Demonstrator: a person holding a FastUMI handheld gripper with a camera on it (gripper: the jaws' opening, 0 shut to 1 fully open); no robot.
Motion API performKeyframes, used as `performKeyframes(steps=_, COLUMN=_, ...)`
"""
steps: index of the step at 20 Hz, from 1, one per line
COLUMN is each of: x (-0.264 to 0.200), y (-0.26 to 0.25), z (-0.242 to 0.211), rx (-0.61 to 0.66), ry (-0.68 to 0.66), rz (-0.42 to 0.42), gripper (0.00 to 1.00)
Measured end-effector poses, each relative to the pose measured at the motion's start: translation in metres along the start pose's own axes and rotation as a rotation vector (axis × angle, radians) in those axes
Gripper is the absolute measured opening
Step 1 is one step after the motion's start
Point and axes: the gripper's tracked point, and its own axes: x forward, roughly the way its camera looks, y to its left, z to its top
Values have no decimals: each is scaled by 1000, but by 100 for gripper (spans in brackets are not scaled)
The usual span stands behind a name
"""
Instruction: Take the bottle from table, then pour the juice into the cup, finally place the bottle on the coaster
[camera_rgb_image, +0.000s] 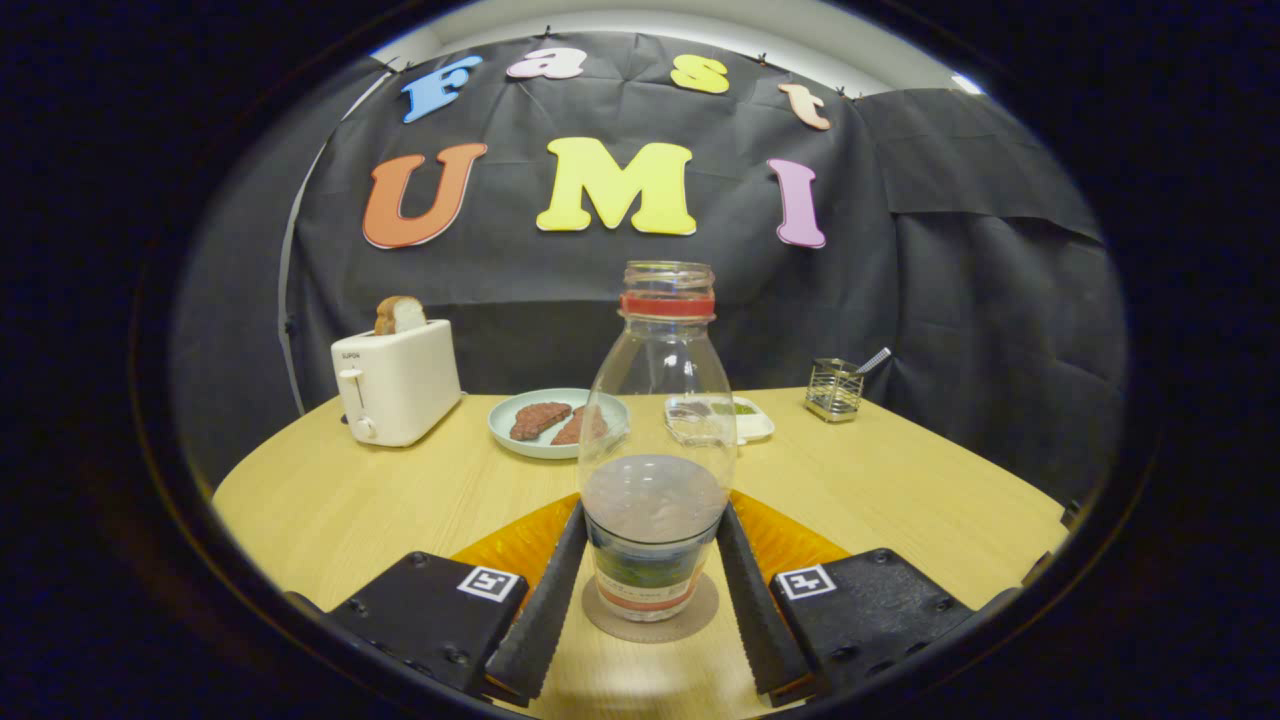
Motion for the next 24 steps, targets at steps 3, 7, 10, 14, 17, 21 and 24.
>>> performKeyframes(steps=3, x=2, y=-2, z=-3, rx=-3, ry=9, rz=-2, gripper=79)
performKeyframes(steps=7, x=6, y=-3, z=-6, rx=-10, ry=22, rz=-8, gripper=82)
performKeyframes(steps=10, x=8, y=-2, z=-13, rx=-10, ry=57, rz=4, gripper=87)
performKeyframes(steps=14, x=4, y=-5, z=-6, rx=-17, ry=40, rz=8, gripper=97)
performKeyframes(steps=17, x=-1, y=-7, z=-4, rx=-17, ry=38, rz=12, gripper=100)
performKeyframes(steps=21, x=-15, y=-5, z=5, rx=-22, ry=24, rz=32, gripper=100)
performKeyframes(steps=24, x=-30, y=-8, z=15, rx=-58, ry=13, rz=35, gripper=100)
